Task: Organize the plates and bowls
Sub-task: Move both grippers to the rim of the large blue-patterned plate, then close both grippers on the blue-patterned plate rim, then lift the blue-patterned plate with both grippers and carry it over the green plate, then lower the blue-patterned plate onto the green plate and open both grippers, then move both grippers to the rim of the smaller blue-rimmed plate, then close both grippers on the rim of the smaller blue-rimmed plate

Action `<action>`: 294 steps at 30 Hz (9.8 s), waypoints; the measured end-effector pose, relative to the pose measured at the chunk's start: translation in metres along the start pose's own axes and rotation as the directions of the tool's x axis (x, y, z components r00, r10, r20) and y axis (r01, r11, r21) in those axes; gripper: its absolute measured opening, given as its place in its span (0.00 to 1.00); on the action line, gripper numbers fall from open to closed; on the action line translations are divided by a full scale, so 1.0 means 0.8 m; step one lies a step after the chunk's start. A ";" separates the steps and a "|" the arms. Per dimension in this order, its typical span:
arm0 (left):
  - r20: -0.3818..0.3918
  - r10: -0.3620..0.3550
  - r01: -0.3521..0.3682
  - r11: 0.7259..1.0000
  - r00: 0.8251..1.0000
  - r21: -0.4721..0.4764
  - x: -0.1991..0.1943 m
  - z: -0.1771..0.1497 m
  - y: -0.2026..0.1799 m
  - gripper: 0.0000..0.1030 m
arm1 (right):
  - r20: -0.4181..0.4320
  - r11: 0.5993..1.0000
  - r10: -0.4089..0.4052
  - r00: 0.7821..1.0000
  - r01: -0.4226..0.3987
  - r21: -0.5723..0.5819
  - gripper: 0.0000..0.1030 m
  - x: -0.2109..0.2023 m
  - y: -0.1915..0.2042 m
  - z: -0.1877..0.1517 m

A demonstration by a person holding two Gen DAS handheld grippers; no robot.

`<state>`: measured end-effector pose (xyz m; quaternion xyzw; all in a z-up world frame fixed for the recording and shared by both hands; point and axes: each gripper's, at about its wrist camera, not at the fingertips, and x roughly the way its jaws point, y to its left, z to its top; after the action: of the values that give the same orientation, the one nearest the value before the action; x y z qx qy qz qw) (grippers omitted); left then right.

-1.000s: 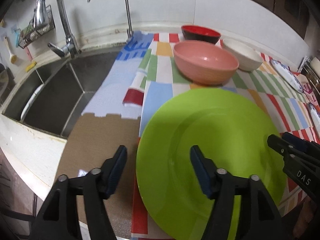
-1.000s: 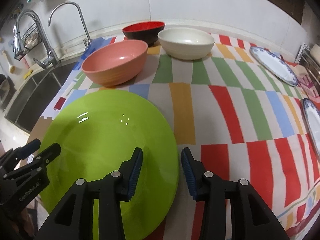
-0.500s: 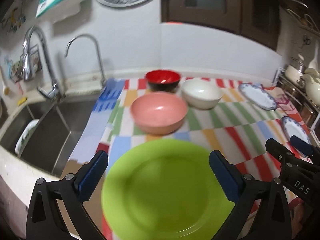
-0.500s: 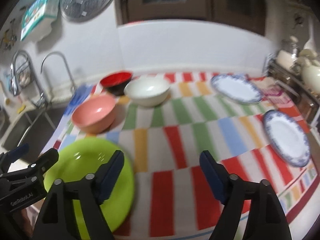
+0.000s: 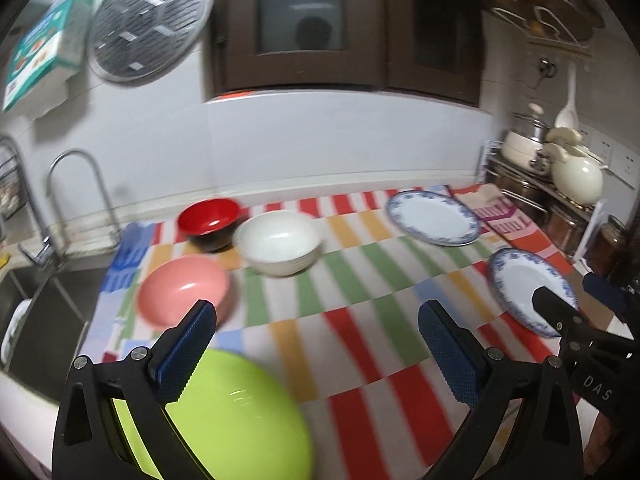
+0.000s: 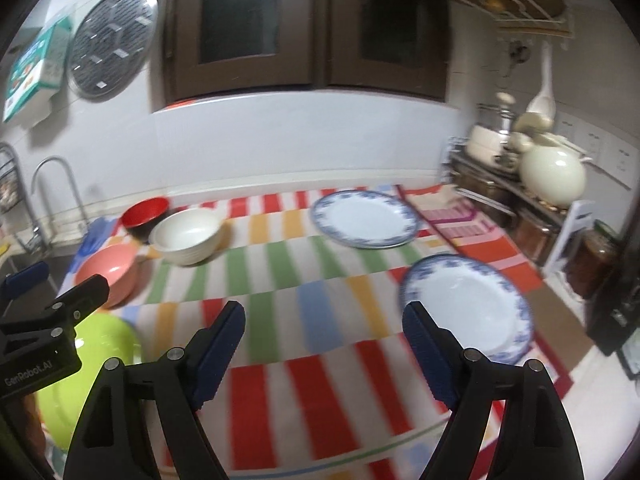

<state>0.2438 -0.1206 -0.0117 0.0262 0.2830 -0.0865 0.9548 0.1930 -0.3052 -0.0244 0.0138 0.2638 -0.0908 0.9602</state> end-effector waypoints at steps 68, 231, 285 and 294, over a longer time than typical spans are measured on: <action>-0.399 -0.251 0.327 0.936 0.882 0.132 0.276 -0.003 -0.339 0.35 | -0.316 0.931 -0.171 0.933 0.258 0.259 0.40 0.225 -0.328 -0.062; -0.006 -0.025 0.025 1.000 1.000 0.005 0.061 0.073 0.033 0.83 | -0.059 0.998 0.053 0.997 -0.054 -0.017 0.60 0.090 0.027 0.068; -0.350 -0.056 0.085 0.994 0.935 0.067 0.496 0.135 -0.166 0.65 | -0.265 0.988 -0.033 0.964 0.070 0.134 0.60 0.477 -0.182 0.127; -0.352 -0.094 0.119 0.992 0.931 0.050 0.507 0.137 -0.175 0.43 | -0.281 0.987 -0.010 0.960 0.054 0.148 0.43 0.493 -0.187 0.128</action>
<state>0.6123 -0.3299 -0.1412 0.0596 0.4457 -0.1419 0.8818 0.5508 -0.5255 -0.1340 0.0965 0.3887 -0.1238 0.9079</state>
